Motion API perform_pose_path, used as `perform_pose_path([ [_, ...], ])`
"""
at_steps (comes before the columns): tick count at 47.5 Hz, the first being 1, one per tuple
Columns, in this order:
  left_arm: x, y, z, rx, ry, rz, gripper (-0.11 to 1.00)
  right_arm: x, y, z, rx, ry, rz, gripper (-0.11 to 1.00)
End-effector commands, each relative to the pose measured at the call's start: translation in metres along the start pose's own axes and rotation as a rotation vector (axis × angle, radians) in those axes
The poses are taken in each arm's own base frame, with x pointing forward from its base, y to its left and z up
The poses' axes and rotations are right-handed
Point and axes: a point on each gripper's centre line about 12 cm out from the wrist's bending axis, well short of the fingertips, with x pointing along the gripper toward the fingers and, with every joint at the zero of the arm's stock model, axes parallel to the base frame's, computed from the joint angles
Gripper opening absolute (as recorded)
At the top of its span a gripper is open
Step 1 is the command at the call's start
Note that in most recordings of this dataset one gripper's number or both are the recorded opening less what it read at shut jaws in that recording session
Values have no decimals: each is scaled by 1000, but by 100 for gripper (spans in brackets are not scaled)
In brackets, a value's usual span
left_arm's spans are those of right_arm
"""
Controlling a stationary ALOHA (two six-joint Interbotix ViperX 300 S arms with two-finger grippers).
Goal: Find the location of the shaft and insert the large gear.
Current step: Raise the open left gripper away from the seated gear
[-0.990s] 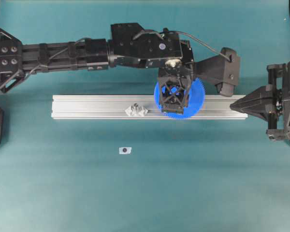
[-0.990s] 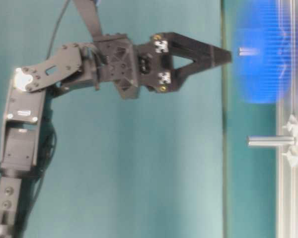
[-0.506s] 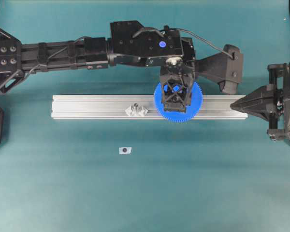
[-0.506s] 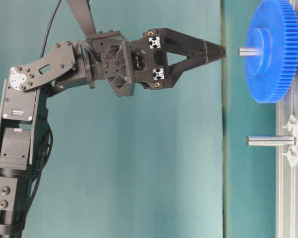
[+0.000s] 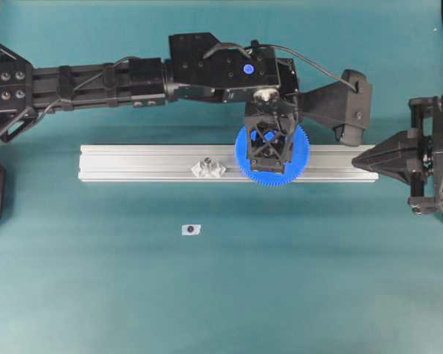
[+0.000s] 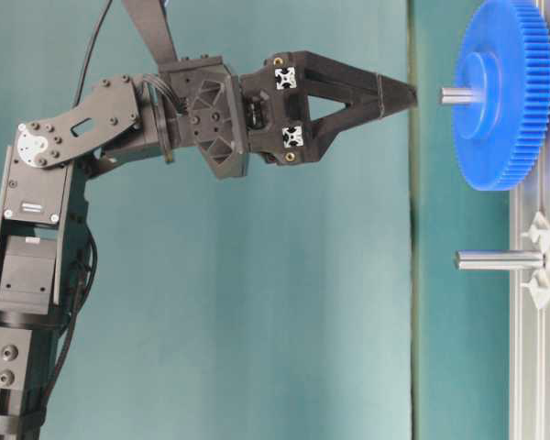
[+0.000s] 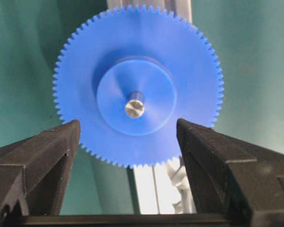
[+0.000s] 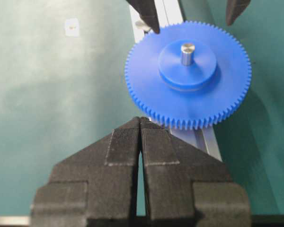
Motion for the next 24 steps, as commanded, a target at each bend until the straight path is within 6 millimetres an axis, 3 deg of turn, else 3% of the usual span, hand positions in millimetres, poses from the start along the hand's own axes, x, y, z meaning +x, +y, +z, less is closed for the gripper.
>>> perform_pose_path([
  [1,-28,-3,9,9,-64,16,78,0,0,3,11,-9,0,-1],
  [24,-41,-6,17,14,-101,22,78,0,0,3,11,-9,0,-1],
])
